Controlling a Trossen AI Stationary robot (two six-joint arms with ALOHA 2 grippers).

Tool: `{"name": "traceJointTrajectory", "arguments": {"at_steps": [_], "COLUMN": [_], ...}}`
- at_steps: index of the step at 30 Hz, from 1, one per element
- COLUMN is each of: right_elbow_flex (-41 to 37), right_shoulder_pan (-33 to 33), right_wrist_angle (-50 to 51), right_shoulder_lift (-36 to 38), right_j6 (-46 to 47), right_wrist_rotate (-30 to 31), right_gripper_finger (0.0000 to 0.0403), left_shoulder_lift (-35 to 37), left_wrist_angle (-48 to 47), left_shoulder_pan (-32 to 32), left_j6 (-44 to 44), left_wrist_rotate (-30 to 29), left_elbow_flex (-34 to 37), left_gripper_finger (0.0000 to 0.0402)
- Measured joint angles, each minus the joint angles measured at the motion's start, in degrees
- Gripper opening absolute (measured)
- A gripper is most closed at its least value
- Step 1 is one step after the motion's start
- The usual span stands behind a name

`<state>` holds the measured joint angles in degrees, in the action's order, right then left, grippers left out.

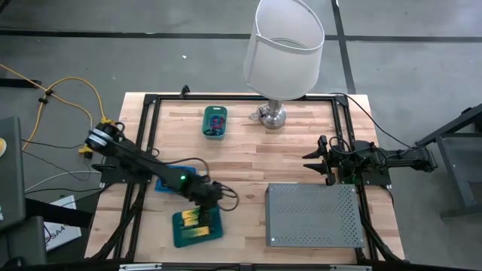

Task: Pick & Place Office Desk Supplies
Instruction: Move the bins to the center of the table

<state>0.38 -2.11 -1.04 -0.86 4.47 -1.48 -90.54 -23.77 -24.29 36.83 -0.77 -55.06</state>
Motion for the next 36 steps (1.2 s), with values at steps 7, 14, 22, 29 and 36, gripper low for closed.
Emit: {"name": "traceJointTrajectory", "arguments": {"at_steps": [7, 14, 22, 29, 36], "right_elbow_flex": [0.0, 0.0, 0.0, 0.0, 0.0], "right_shoulder_pan": [0.0, 0.0, 0.0, 0.0, 0.0], "right_wrist_angle": [-0.1, -0.1, -0.1, -0.1, -0.3], "right_shoulder_lift": [-0.2, -0.5, -0.9, -0.9, -0.9], "right_j6": [0.0, 0.0, 0.0, 0.0, 0.0], "right_wrist_rotate": [0.0, 0.0, 0.0, 0.0, 0.0], "right_gripper_finger": [0.0126, 0.0126, 0.0126, 0.0126, 0.0126], "left_shoulder_lift": [-7.4, -11.6, -12.1, -12.3, -14.9], "left_wrist_angle": [-0.4, 0.5, 2.2, 7.7, 10.8], "left_shoulder_pan": [6.2, 13.2, 22.2, 29.5, 32.9], "left_j6": [-6.6, -12.4, -20.2, -28.2, -28.6], "left_wrist_rotate": [0.6, 0.5, -4.0, -4.0, -3.9], "left_elbow_flex": [-9.1, -14.5, -17.1, -17.2, -17.3], "left_gripper_finger": [0.0001, 0.0001, 0.0001, 0.0001, 0.0001]}}
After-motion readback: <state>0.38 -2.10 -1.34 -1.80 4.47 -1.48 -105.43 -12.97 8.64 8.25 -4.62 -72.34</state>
